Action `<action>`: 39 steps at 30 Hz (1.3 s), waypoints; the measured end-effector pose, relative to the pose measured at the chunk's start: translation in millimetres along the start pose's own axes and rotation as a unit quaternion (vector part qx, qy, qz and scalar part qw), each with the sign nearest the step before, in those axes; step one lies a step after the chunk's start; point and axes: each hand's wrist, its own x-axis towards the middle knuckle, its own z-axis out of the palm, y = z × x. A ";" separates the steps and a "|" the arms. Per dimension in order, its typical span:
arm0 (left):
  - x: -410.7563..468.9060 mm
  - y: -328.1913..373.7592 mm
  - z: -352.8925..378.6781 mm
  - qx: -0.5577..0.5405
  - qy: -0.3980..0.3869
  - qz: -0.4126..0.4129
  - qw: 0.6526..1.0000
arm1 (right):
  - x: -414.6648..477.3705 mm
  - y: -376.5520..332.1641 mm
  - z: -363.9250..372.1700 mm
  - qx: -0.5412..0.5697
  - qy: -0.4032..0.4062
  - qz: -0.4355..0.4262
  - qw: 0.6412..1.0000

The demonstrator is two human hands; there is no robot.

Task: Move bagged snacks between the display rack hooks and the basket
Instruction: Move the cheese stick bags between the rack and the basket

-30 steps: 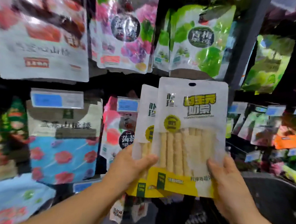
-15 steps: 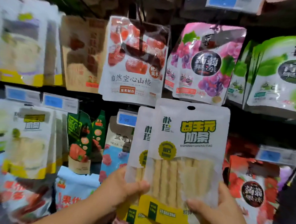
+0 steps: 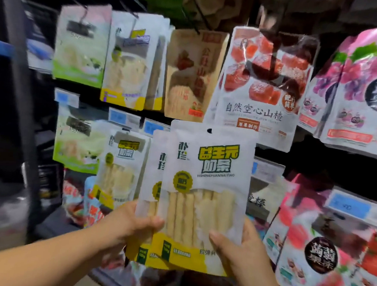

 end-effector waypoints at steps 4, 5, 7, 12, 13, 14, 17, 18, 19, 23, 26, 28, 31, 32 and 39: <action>1.3 -9.4 -48.2 -0.003 0.021 0.007 1.000 | 17.8 5.4 46.1 -0.006 -0.032 -0.003 0.999; 1.6 -12.0 -58.9 -0.007 0.022 0.003 1.000 | 21.8 8.1 56.9 -0.008 -0.033 -0.004 0.999; 1.5 -15.2 -76.0 -0.020 0.025 -0.004 0.999 | 30.0 13.4 78.2 -0.015 -0.037 -0.004 0.999; 5.1 -19.3 -117.8 -0.044 0.027 0.007 0.999 | 48.5 24.6 124.9 -0.035 -0.050 -0.003 0.998; 5.2 -19.0 -123.9 -0.048 0.023 0.005 0.999 | 49.7 26.8 130.8 -0.037 -0.049 -0.002 0.998; 5.7 -20.7 -133.7 -0.056 0.021 0.002 0.998 | 51.4 30.1 139.6 -0.039 -0.052 0.000 0.998; 3.3 -26.6 -167.1 -0.053 0.044 -0.014 0.998 | 54.5 37.1 170.6 -0.032 -0.059 0.007 0.998; 3.0 -30.3 -178.6 -0.048 0.055 -0.017 0.997 | 55.2 39.4 180.7 -0.029 -0.063 0.009 0.998; 2.2 -32.5 -188.8 -0.045 0.069 -0.019 0.996 | 55.8 42.0 190.3 -0.024 -0.064 0.012 0.998; 0.5 -38.1 -222.8 -0.045 0.151 0.006 0.987 | 59.4 55.7 218.7 -0.014 -0.051 0.028 0.998; -0.1 -39.6 -241.0 -0.072 0.199 0.015 0.977 | 67.1 66.6 229.5 -0.020 -0.034 0.032 0.999; -1.4 -43.0 -251.3 -0.079 0.227 0.024 0.970 | 72.2 71.2 234.6 -0.026 -0.024 0.036 0.999; -4.1 -44.4 -259.0 -0.059 0.250 0.039 0.966 | 77.6 75.2 242.3 -0.027 -0.006 0.037 0.999; -3.9 -43.1 -258.8 -0.039 0.265 0.045 0.963 | 78.8 74.6 244.6 -0.028 -0.006 0.035 0.999; -0.5 -44.6 -259.1 -0.063 0.362 0.054 0.928 | 87.5 64.5 252.9 -0.055 -0.029 -0.011 0.998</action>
